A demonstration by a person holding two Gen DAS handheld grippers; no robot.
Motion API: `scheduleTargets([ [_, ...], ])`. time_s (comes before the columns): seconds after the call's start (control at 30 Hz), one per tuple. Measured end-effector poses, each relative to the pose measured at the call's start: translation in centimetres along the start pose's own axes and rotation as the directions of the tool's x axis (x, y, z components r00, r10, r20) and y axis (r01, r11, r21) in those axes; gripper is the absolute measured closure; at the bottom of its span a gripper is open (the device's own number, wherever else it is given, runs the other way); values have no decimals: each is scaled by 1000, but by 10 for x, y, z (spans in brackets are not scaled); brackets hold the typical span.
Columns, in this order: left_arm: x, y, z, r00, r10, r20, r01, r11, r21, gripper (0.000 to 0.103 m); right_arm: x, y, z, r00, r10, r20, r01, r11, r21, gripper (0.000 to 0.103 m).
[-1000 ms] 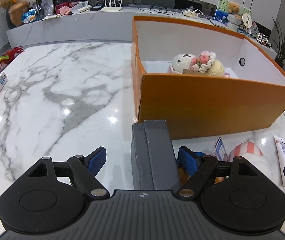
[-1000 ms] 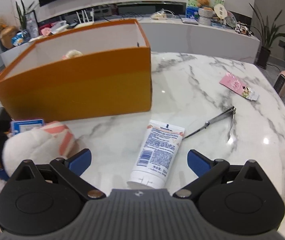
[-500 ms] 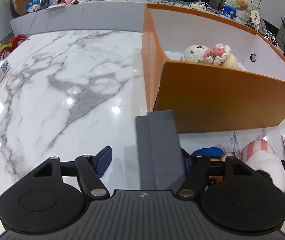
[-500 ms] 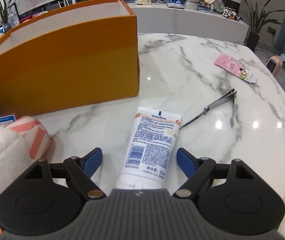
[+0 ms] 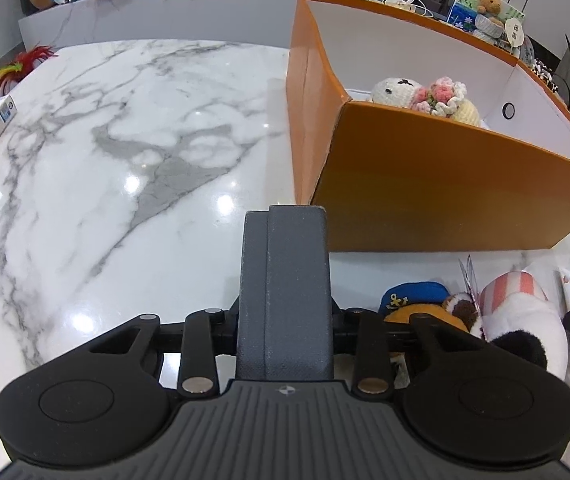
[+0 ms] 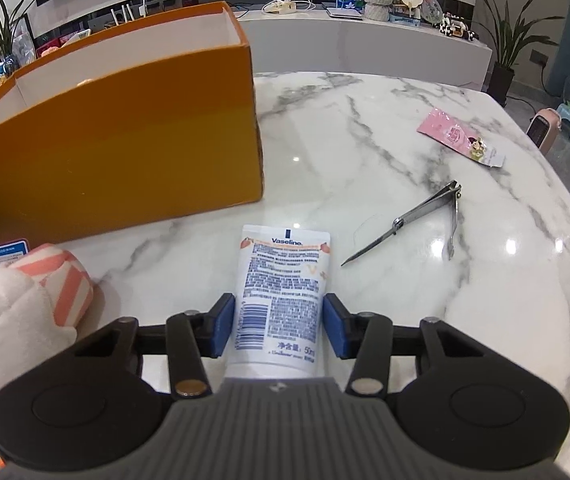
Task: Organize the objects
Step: 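Lower left gripper onto the dark grey box while right gripper approaches the white Vaseline tube, then close left gripper on the grey box while right gripper grasps the Vaseline tube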
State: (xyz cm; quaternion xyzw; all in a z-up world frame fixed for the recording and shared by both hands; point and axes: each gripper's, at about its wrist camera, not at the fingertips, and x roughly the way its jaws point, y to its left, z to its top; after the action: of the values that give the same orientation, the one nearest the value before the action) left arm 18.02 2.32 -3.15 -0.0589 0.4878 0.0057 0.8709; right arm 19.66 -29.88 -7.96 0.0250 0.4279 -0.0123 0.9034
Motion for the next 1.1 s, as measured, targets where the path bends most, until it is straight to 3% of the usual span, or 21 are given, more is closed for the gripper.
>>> scheduleTargets([
  [0.5, -18, -2, -2, 1000, -3, 26, 2, 1000, 24, 64, -22, -4, -3, 999, 32, 28, -32, 999, 0, 53],
  [1.1, -61, -17, 2, 992, -23, 126, 16, 999, 52, 64, -67, -12, -11, 992, 68, 107, -70, 997, 19, 53],
])
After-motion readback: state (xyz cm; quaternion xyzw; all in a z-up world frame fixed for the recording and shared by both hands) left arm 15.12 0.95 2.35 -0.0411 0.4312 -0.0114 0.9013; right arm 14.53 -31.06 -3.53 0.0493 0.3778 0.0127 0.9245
